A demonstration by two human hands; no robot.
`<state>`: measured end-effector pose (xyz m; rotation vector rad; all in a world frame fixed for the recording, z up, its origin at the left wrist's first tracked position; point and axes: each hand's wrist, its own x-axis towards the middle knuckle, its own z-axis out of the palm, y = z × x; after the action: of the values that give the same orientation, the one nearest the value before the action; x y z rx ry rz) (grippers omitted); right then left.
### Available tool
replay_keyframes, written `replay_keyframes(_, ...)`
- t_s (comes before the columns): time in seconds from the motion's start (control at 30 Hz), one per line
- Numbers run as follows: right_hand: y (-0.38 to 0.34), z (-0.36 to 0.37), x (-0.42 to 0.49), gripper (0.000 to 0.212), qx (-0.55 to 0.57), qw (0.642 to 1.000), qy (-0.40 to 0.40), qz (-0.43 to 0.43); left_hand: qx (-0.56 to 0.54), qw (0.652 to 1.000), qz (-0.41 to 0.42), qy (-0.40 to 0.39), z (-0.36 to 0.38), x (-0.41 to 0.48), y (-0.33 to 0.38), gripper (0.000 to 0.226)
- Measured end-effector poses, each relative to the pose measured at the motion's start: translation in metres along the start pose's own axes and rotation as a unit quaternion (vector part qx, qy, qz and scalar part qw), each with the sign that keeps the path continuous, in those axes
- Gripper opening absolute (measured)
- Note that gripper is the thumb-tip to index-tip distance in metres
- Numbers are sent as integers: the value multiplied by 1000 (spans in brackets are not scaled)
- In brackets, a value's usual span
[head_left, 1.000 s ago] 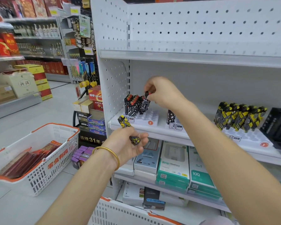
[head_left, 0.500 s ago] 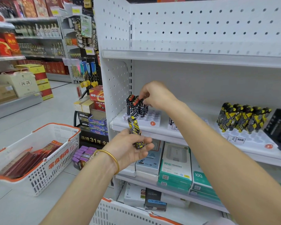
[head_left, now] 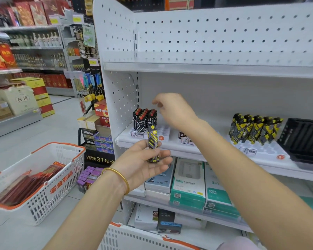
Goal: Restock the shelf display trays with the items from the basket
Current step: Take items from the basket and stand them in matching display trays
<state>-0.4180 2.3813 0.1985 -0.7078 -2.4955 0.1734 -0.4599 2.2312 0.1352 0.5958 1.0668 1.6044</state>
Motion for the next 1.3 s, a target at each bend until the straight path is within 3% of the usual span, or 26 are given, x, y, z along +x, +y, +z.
replay_keyframes(0.07,1,-21,-32,35,108,994,30,8,12,1000,5,-27,5,-3,0,15)
replay_keyframes(0.17,9,-49,-89,21,279,960,13,30,56,995,8,-79,19,-3,-4,17)
replay_keyframes(0.37,60,-62,-154,16,397,912,9,105,133,981,6,-144,77,9,-30,17)
replay_keyframes(0.5,98,-83,-173,15,438,885,74,140,248,962,71,-93,120,22,-52,17)
replay_keyframes(0.57,120,-99,-173,15,410,885,135,174,413,888,199,-19,129,35,-62,17)
replay_keyframes(0.63,142,-109,-170,17,283,921,184,194,559,763,324,11,131,47,-70,20)
replay_keyframes(0.7,155,-111,-165,27,173,948,194,185,655,658,371,-1,134,57,-78,32)
replay_keyframes(0.77,160,-109,-161,33,125,962,183,161,709,593,382,-10,136,61,-85,45)
replay_keyframes(0.83,161,-104,-155,31,93,972,167,136,735,569,369,-17,137,63,-91,48)
replay_keyframes(1.13,164,-83,-130,23,28,986,133,94,732,551,400,-7,132,68,-97,40)
replay_keyframes(1.3,159,-81,-124,23,-1,987,128,98,745,529,408,-10,129,68,-99,48)
